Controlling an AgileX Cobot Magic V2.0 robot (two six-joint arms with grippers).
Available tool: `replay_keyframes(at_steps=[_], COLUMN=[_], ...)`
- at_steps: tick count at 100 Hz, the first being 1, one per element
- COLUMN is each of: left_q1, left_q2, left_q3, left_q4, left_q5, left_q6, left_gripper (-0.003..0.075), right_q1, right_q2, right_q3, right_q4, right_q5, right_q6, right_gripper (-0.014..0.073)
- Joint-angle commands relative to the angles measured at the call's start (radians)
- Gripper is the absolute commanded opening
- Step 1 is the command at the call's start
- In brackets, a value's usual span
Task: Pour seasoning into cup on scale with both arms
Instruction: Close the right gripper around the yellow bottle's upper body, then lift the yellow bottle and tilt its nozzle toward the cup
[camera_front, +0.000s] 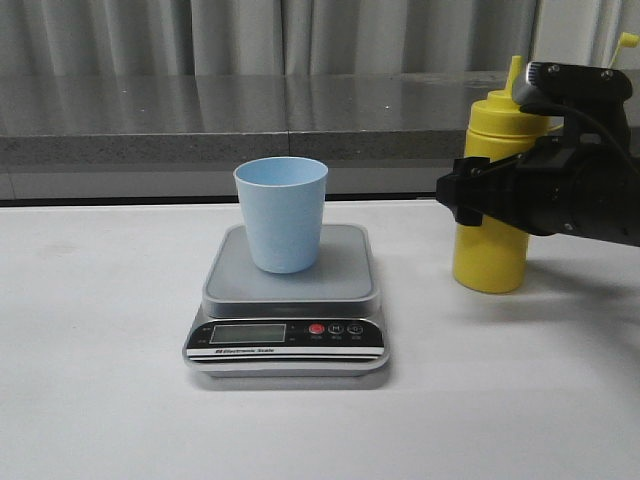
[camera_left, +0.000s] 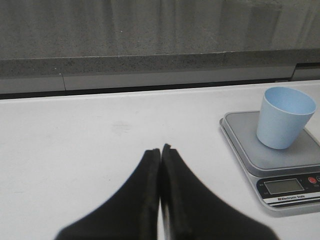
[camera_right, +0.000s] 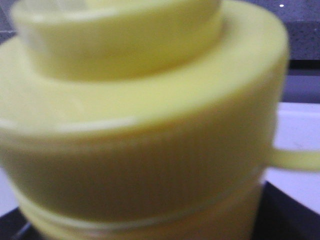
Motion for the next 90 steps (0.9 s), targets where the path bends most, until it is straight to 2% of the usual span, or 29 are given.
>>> replay_keyframes(at_steps=[1, 7, 8, 18, 30, 50, 72, 90], left_q1=[-0.001, -0.001, -0.001, -0.001, -0.001, -0.001, -0.001, -0.001], left_q2=[0.009, 0.009, 0.009, 0.009, 0.009, 0.009, 0.009, 0.009], left_q3=[-0.025, -0.025, -0.025, -0.025, -0.025, -0.025, -0.025, -0.025], left_q4=[-0.017, -0.017, -0.017, -0.017, -0.017, -0.017, -0.017, -0.017], left_q5=[-0.073, -0.073, -0.073, -0.073, -0.073, -0.073, -0.073, -0.073], left_q6=[-0.010, -0.010, -0.010, -0.010, -0.010, -0.010, -0.010, -0.010], left_gripper=[-0.0020, -0.0020, -0.0020, -0.0020, -0.0020, -0.0020, -0.0020, -0.0020], right_q1=[0.003, 0.003, 0.003, 0.003, 0.003, 0.003, 0.023, 0.064], right_q2=[-0.036, -0.036, -0.036, -0.036, -0.040, -0.099, -0.223, -0.281], right_q3=[-0.023, -0.023, -0.023, -0.023, -0.023, -0.023, -0.032, -0.087], right_q4=[-0.009, -0.009, -0.009, -0.009, -0.009, -0.023, -0.054, -0.138], right_q5=[-0.075, -0.073, -0.073, -0.074, -0.075, -0.039, 0.197, 0.355], right_q6=[0.000, 0.000, 0.000, 0.000, -0.001, -0.028, -0.245, -0.284], right_gripper=[0.0447, 0.0299, 0.0299, 0.0092, -0.0075, -0.0060, -0.0060, -0.0060])
